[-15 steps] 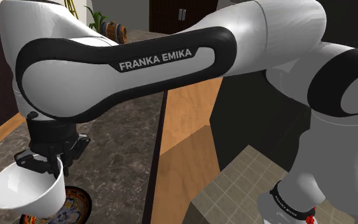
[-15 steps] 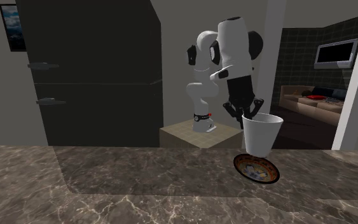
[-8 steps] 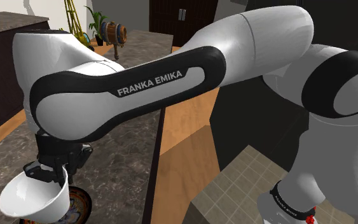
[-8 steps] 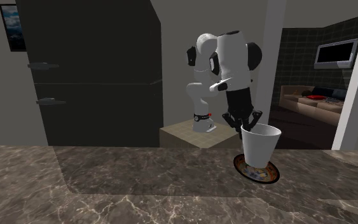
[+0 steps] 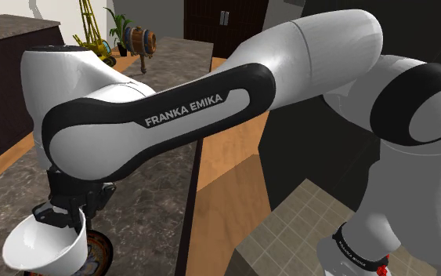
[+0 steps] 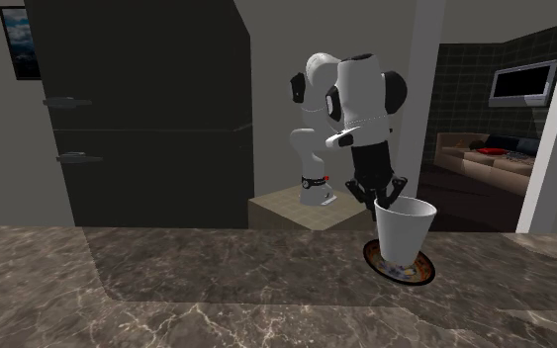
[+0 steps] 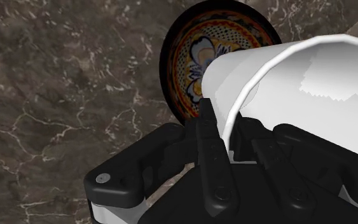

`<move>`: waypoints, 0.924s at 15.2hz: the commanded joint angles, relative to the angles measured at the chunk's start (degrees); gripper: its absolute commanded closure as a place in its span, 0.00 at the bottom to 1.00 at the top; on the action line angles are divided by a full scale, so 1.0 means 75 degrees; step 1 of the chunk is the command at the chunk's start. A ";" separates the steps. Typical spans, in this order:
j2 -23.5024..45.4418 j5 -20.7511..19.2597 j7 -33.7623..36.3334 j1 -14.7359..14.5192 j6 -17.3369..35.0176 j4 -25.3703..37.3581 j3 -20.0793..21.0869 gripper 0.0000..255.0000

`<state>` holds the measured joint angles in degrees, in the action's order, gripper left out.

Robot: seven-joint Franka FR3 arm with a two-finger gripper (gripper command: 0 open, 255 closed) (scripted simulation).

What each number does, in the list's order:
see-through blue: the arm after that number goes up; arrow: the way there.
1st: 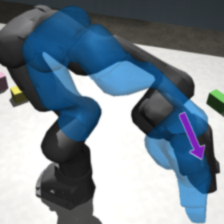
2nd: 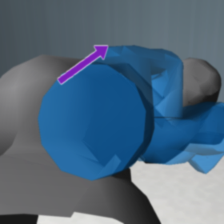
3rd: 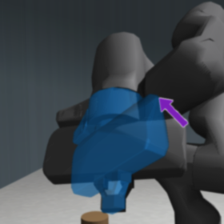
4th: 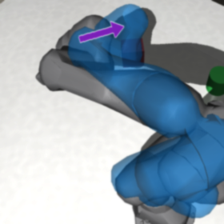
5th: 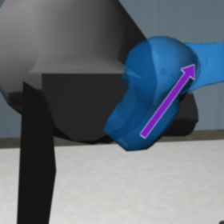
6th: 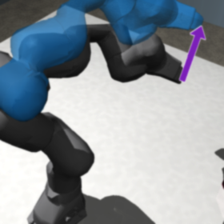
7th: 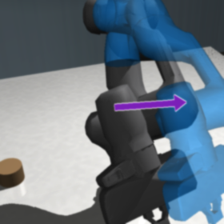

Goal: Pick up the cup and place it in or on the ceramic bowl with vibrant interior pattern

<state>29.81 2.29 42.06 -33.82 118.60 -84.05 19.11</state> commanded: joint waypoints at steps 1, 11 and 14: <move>-0.0002 0.0000 0.0000 0.0000 0.0001 0.0001 0.0000 1.00; -0.0333 0.0083 -0.0041 0.0121 -0.0791 0.0459 0.0025 0.00; -0.0333 0.0083 -0.0041 0.0121 -0.0791 0.0459 0.0025 0.00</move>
<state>27.31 2.92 41.74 -32.91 112.85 -80.75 19.30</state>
